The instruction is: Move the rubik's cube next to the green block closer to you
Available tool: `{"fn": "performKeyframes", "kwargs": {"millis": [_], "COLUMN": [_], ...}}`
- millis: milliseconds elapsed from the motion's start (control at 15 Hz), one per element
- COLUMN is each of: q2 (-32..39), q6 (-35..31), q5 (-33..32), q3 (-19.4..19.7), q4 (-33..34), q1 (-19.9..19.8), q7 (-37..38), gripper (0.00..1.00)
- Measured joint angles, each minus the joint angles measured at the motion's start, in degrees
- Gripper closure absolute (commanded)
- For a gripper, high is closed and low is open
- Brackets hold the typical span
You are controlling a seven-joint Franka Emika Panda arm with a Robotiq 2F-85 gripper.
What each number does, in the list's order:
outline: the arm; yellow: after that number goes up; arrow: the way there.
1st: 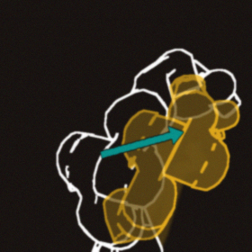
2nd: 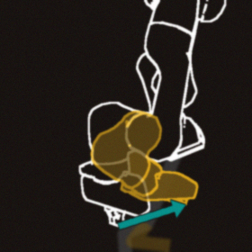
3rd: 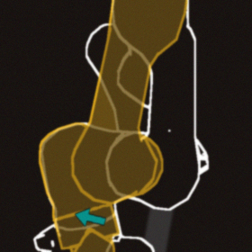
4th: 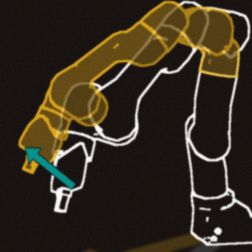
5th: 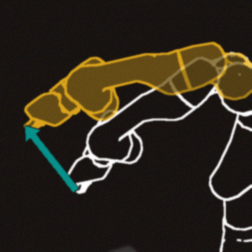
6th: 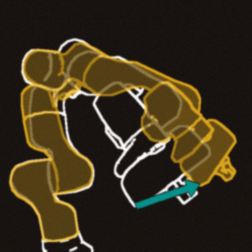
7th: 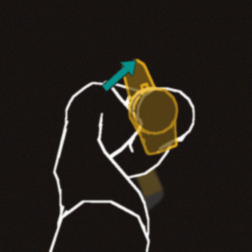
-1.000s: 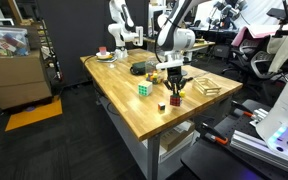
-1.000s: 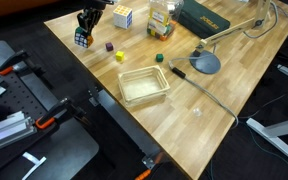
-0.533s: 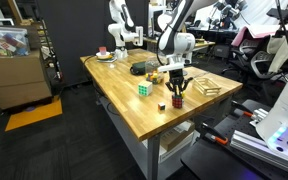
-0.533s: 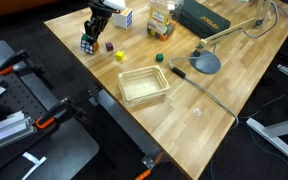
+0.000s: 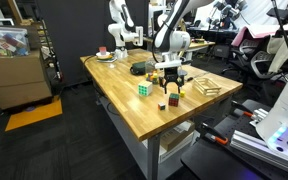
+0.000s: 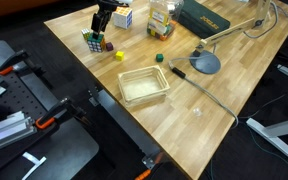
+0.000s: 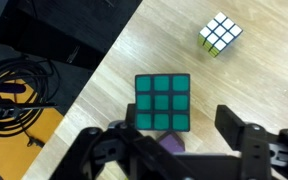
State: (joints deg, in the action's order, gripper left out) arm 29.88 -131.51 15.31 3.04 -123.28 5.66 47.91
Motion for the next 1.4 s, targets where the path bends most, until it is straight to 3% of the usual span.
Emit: {"fn": "performKeyframes", "kwargs": {"millis": [533,1067,1400], "q2": [-0.3,-9.5,-11.3], "q6": [-0.1,-0.1,-0.2], "q5": [-0.3,-7.9,-8.2], "q3": [-1.3,-1.2,-1.4], "q4": [0.1,-0.2,-1.3], "q1": [0.5,3.0,3.2], "q7": [-3.8,-3.1,-3.1], "gripper": [0.00,0.00,0.00]}}
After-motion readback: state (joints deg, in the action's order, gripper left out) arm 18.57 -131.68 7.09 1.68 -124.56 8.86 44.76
